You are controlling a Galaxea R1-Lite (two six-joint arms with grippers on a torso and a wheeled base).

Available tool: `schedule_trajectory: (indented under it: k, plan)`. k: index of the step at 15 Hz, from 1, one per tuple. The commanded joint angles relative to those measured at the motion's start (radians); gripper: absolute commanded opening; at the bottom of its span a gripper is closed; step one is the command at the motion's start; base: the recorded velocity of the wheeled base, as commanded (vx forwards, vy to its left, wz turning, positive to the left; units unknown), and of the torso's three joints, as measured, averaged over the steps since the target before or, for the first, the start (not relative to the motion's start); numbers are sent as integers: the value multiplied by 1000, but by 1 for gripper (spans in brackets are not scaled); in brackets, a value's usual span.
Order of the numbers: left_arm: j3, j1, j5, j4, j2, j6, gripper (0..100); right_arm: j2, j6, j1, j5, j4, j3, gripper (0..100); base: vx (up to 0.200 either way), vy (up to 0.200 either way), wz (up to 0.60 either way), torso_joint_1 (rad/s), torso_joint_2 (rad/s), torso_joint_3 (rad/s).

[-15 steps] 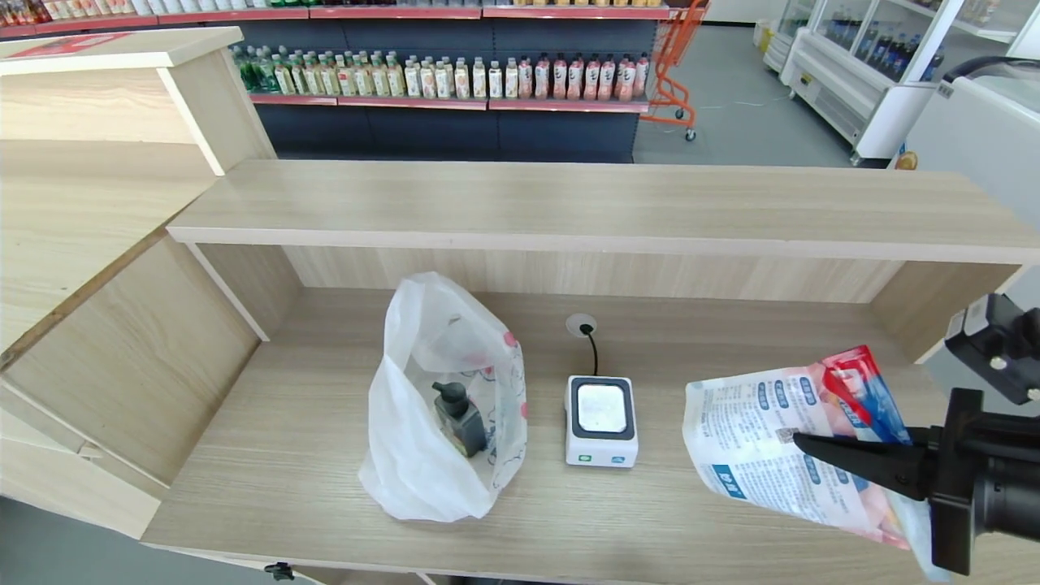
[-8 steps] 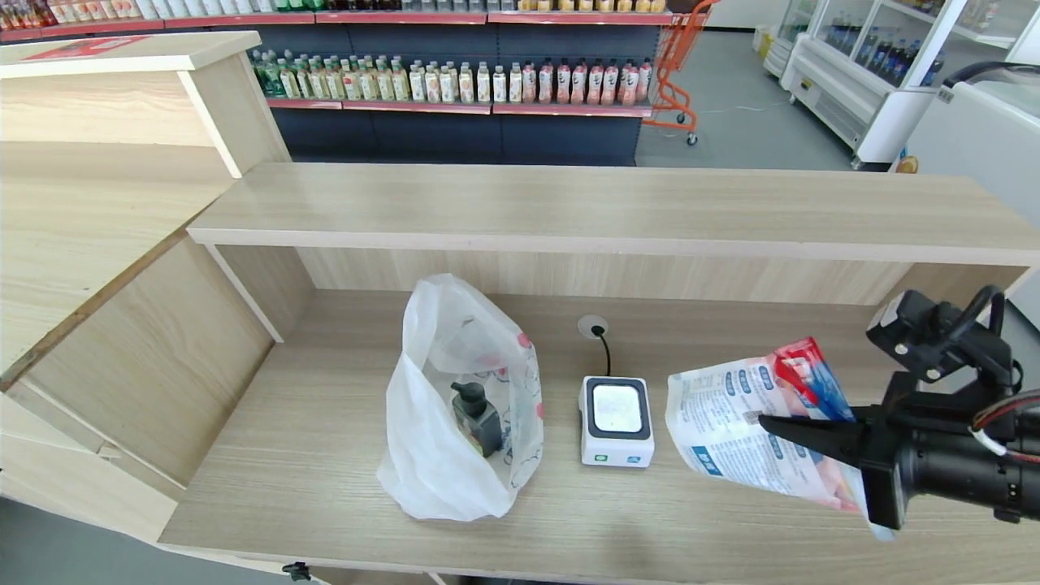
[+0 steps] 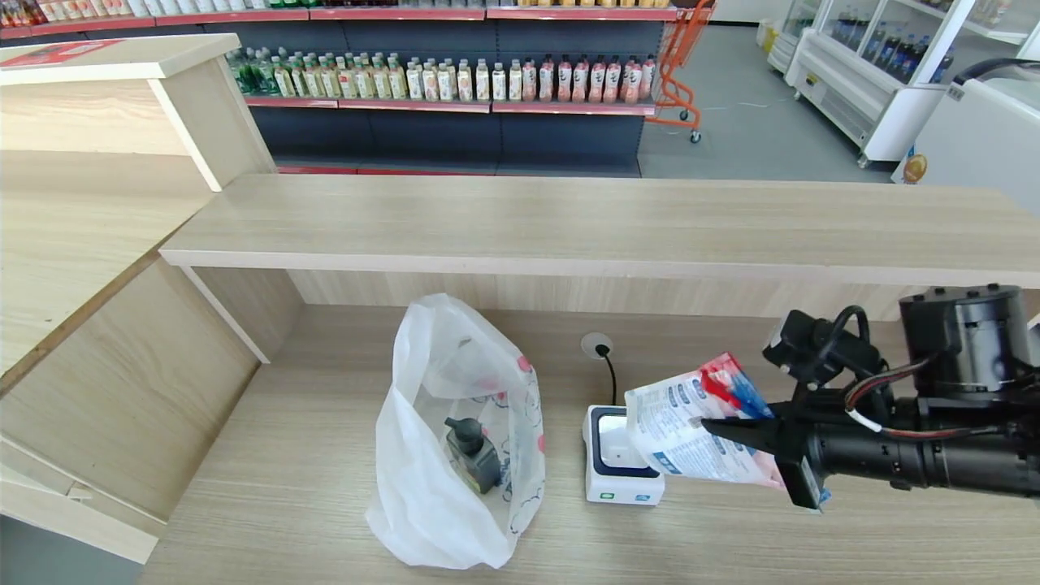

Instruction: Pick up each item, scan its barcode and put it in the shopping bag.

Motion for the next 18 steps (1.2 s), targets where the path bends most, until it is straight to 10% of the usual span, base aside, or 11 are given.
schedule_trajectory:
  k: [1,6,18]
  plan:
    - [0,0,0,0,0,0,100,63,-33,-1,6,-13,12,0,0,0,0,0,0,0]
    - [0,2,0,0,0,0,100,233,-41,2,26,-382,59,0,0,0,0,0,0,0]
    - [0,2,0,0,0,0,100,390,-145,-34,86,-614,117,0,0,0,0,0,0,0]
